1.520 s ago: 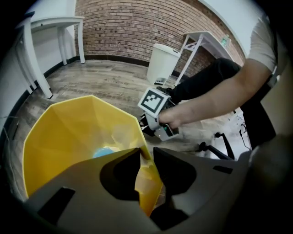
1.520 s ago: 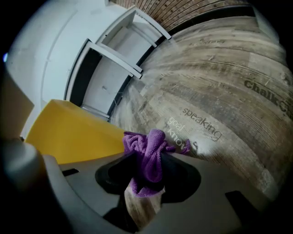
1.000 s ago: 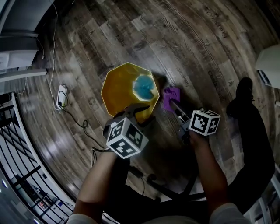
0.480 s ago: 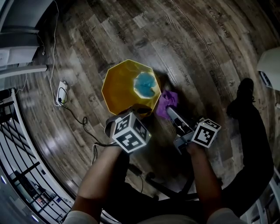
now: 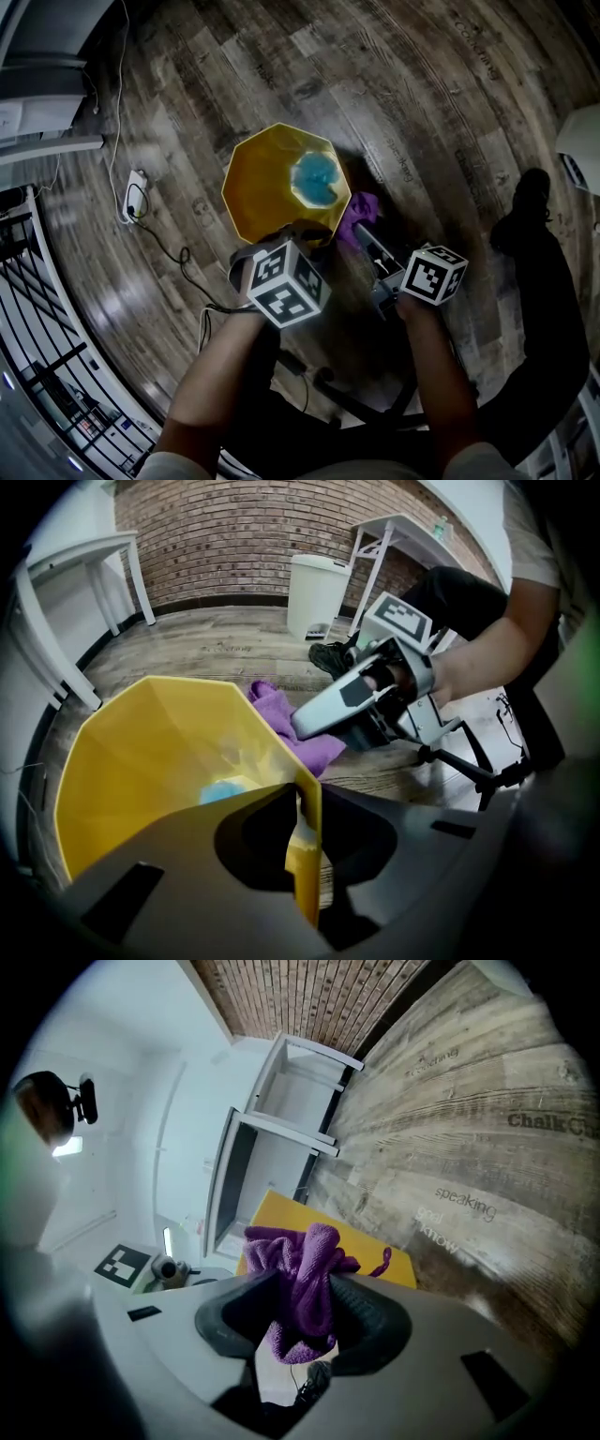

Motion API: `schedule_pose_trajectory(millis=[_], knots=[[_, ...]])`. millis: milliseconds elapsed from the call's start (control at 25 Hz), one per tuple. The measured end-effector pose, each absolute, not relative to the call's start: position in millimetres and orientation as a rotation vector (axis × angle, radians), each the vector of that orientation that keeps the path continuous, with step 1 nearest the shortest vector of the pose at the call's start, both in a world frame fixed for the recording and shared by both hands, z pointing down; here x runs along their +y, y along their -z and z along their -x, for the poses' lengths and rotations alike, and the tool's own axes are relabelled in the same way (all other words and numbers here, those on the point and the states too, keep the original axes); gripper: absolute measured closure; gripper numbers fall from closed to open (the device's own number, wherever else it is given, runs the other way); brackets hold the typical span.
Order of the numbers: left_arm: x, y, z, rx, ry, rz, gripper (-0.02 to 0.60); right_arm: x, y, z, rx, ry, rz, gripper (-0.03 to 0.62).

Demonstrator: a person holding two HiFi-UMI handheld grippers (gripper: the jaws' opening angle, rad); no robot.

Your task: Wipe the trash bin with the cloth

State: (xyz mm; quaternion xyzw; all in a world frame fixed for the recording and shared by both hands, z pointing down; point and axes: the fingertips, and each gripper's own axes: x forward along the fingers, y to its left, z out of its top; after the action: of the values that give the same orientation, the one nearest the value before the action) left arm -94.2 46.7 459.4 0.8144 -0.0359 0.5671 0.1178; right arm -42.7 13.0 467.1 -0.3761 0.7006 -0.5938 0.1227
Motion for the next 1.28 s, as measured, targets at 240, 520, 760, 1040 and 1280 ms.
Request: schedule_pose_trajectory(millis=[240,520,760,1040,1280], knots=[[45.7,-458.1,90.9,-0.105,-1.642,-2.387,0.541,10.1,-512.1,43.4,2.082,1.826,1.170,0.430],[47.1,-458.7,91.0,-0.107,-1.619,-2.383,0.541,6.4,-559.2,43.8,2.096,1.908,1.271,0.430],[46.1,-456.5,86.7,-0.125,-1.598,-2.385,0.541,9.0,-619.5,48.0,2.093,2.059,1.392,0.430],[46.3,-458.7,86.9,-0.136,-1.587,-2.384,0.540,3.7,-673.7,51.0,2.164,2.187,1.487,0.430],[45.6,-460.7,90.8,-0.162,-1.575,-2.383,0.541,-3.3,-687.8,53.8,2.231,2.197,1.555,0.430]])
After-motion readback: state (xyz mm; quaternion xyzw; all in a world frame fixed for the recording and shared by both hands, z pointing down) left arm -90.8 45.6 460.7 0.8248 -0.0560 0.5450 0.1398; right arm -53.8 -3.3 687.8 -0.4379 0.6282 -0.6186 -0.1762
